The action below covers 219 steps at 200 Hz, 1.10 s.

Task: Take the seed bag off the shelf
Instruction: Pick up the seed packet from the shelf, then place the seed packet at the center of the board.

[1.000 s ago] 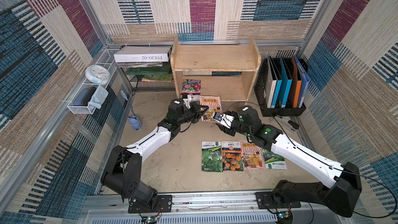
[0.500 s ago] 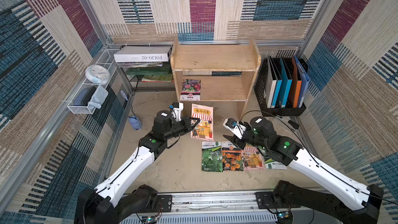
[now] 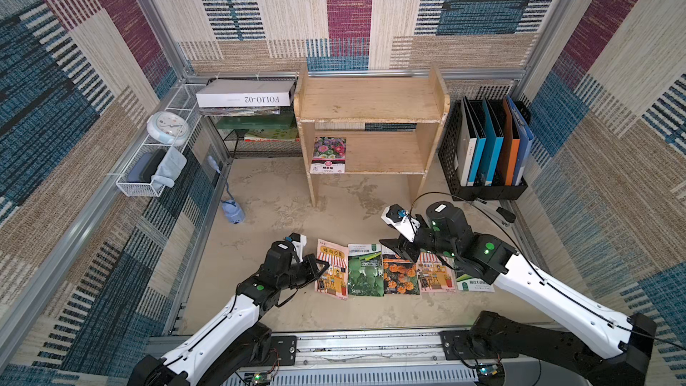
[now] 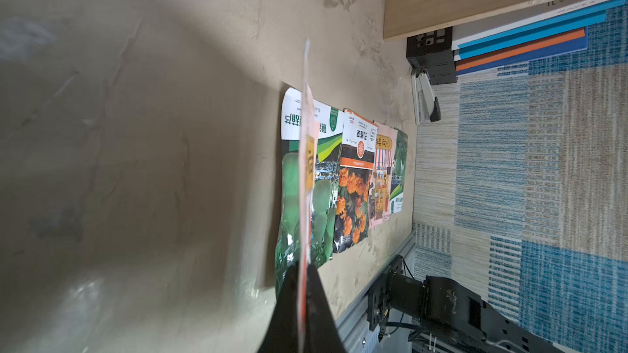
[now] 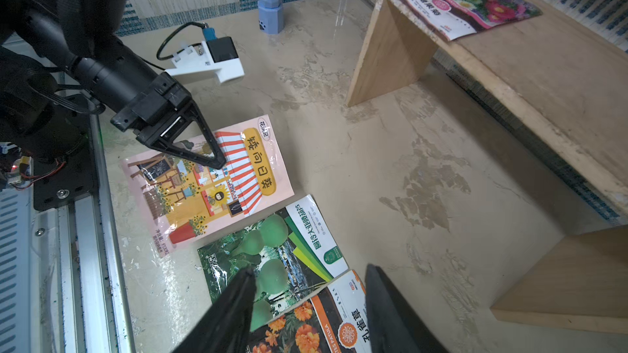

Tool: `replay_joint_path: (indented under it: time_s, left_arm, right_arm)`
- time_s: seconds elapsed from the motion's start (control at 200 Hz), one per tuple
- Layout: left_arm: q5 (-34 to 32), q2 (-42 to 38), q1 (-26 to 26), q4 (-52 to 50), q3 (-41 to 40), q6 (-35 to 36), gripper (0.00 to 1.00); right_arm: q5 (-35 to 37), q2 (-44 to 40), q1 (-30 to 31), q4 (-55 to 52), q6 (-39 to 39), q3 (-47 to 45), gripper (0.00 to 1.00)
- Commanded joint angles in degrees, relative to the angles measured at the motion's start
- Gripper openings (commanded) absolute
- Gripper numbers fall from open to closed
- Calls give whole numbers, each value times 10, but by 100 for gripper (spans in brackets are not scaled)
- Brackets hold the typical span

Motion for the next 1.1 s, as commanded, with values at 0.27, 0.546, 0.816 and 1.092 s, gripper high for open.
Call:
replay_joint_path:
  time_s: [0.27, 0.546, 0.816, 1.092]
  left_arm:
    - [-46, 51, 10, 48, -2, 51, 0]
    - [-43, 127, 18, 87, 16, 76, 0]
    - [-49, 170, 21, 99, 20, 88, 0]
    - [-83, 174, 22, 37, 46, 120, 0]
  right_arm:
    - [-28, 7, 1, 22, 4, -16, 56]
    - [-30, 12, 1, 24, -2, -15, 56]
    - [-29, 17, 1, 24, -9, -21, 56]
    - [-32, 25, 1, 24, -13, -23, 56]
